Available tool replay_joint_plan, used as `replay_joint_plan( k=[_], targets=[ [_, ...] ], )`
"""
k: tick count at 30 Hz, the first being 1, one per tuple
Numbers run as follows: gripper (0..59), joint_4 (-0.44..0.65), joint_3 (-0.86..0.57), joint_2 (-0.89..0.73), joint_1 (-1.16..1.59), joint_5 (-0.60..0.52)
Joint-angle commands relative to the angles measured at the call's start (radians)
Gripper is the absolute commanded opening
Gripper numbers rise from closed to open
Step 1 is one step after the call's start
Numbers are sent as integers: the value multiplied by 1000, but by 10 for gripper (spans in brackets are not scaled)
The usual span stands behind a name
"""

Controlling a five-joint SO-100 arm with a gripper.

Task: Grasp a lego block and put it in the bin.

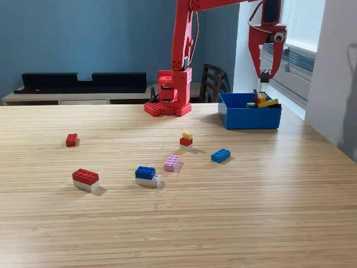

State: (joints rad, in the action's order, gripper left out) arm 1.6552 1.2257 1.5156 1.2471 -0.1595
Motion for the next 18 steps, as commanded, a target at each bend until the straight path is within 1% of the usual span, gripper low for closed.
replay_joint_plan(
  k=[1,7,12,14,16,18],
  targets=[
    [0,21,5,94,57,23],
    [0,23,48,97,133,63],
    [3,23,57,97,149,94],
    [71,23,54,97,149,100],
    [155,23,52,97,149,103],
    [201,23,52,98,146,104]
  ],
)
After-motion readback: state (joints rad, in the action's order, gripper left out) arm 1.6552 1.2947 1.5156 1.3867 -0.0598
